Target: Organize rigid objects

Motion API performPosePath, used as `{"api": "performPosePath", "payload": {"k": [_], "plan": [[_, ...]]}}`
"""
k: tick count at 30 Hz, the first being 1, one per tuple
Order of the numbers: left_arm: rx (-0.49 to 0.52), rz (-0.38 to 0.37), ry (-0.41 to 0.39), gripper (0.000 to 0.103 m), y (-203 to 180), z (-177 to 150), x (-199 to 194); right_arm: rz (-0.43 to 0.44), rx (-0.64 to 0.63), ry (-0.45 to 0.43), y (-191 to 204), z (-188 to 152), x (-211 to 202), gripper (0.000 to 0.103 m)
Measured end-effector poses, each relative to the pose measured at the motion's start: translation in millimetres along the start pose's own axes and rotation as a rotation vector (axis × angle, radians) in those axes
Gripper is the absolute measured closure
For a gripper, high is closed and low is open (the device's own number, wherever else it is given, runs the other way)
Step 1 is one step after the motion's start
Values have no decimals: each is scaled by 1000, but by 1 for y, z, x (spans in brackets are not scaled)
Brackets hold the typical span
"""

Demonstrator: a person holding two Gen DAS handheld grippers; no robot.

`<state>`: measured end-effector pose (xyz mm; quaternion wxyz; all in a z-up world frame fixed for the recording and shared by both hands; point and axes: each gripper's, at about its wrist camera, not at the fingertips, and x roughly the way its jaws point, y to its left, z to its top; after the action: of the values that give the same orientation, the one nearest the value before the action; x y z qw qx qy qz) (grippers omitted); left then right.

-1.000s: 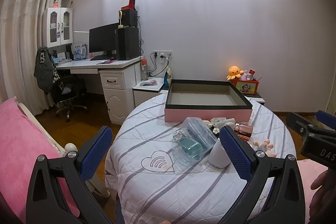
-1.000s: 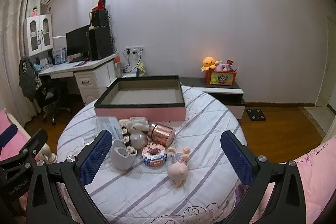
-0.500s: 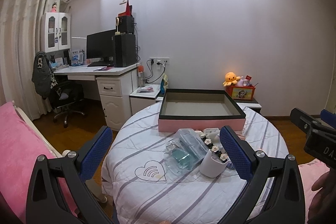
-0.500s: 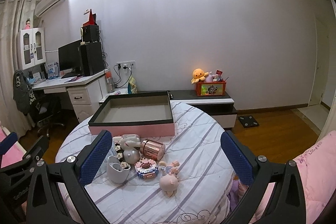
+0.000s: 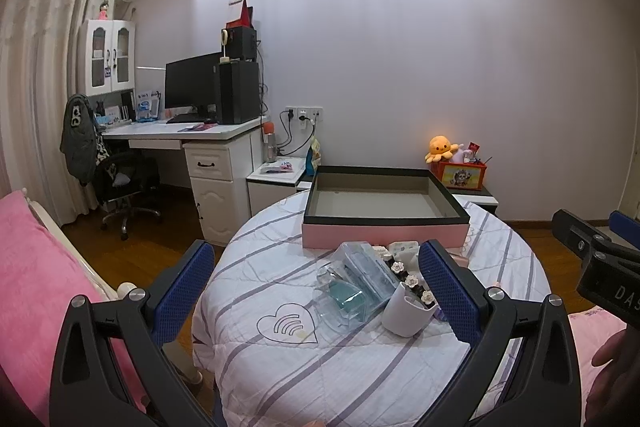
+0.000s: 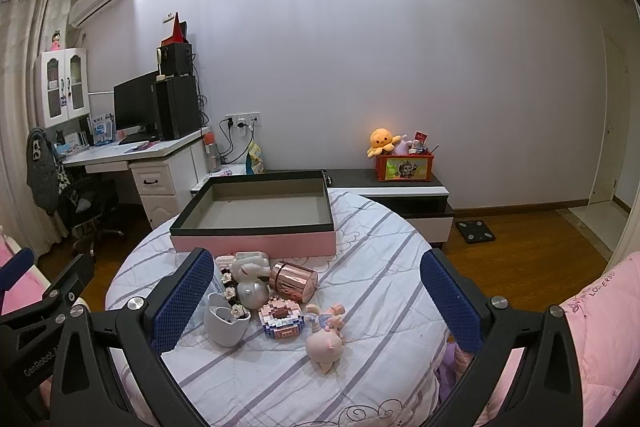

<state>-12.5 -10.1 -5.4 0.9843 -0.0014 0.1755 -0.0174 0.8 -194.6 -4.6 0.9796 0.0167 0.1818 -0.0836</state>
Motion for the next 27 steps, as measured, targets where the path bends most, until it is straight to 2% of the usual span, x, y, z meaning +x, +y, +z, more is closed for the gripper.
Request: {"api": "performPosePath", "payload": {"k": [14,17,23,27], "plan": [[-9,18,42,0,11,-14,15,-10,0,34,-5,-9,11,0],[-11,29,73,0,13,-24,27,-21,-12,66,-9,-19,22,0],[-30,22,170,0,14,-49,63,-39,-8,196,-22,-52,58,0],[-18,17,206,0,11,-60,84,-41,-14,237,-25,-66,73,0]]}}
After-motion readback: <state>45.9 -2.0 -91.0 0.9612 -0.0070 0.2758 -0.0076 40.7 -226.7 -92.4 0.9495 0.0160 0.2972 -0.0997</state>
